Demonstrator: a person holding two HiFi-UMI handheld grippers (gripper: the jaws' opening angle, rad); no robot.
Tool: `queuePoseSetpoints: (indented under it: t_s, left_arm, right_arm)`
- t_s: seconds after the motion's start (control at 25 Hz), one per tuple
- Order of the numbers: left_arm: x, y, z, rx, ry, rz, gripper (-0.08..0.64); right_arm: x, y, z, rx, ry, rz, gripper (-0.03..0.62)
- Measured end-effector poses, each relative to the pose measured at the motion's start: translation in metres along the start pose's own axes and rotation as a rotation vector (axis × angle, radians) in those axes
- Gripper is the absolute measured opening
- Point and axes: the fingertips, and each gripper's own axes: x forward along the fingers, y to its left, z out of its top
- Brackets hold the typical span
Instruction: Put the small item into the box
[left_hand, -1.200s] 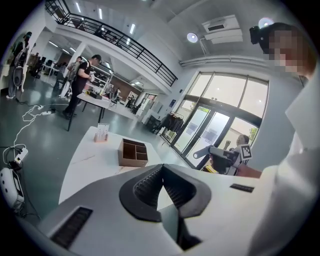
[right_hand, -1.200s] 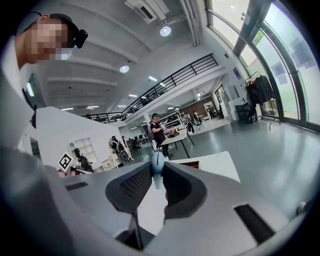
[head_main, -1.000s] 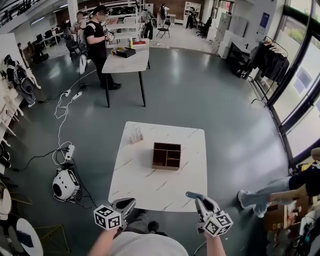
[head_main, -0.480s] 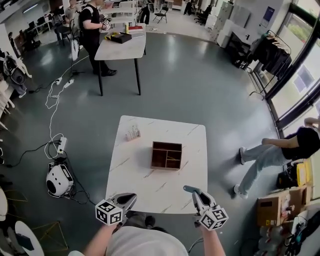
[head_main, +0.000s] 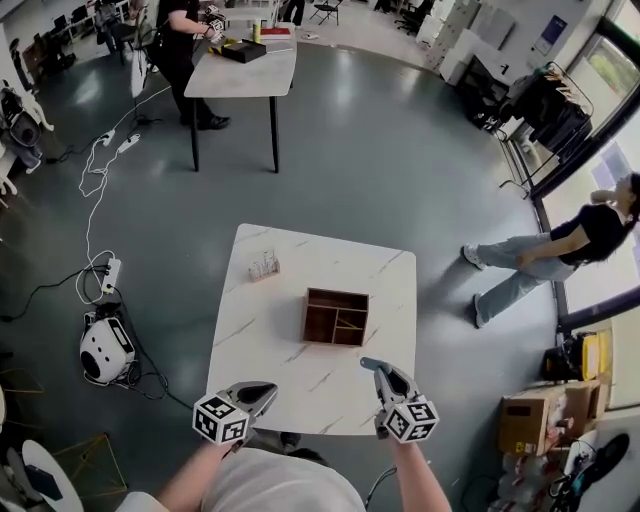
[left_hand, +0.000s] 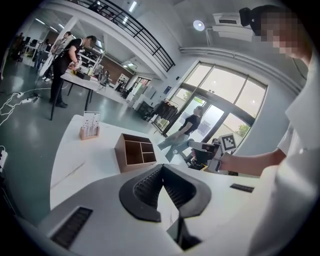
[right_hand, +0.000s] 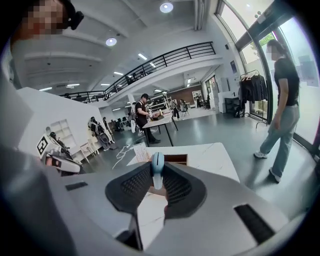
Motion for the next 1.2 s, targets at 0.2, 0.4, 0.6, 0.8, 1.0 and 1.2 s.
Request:
queuePoseSetpoints:
  t_s: [0.2, 0.4, 0.6, 0.8, 1.0, 1.2]
  left_arm:
    - [0.005, 0.024, 0.015, 0.002, 0.008, -0.008, 0.014]
    - [0.007, 0.050, 0.017, -0.014, 0.033, -0.016, 0.014]
    - [0.012, 0.067, 0.020, -0.020, 0.052, -0.028, 0.014]
    - [0.016, 0.077, 0.024, -0.039, 0.055, -0.020, 0.014]
    - [0.022, 0.078, 0.024, -0.046, 0.061, 0.000, 0.014]
    - [0.022, 0.074, 0.026, -0.073, 0.046, 0.051, 0.014]
  right_arm:
    - [0.039, -0.006, -0.012, 0.044, 0.049, -0.038, 0.081]
    - [0.069, -0.006, -0.022, 0.025, 0.103, -0.059, 0.081]
    - [0.098, -0.010, -0.031, -0.008, 0.152, -0.080, 0.081]
    - [0.123, -0.020, -0.050, -0.018, 0.205, -0.111, 0.081]
    - [0.143, -0.030, -0.068, -0.034, 0.241, -0.116, 0.081]
    - [0.157, -0.034, -0.082, -0.030, 0.244, -0.114, 0.081]
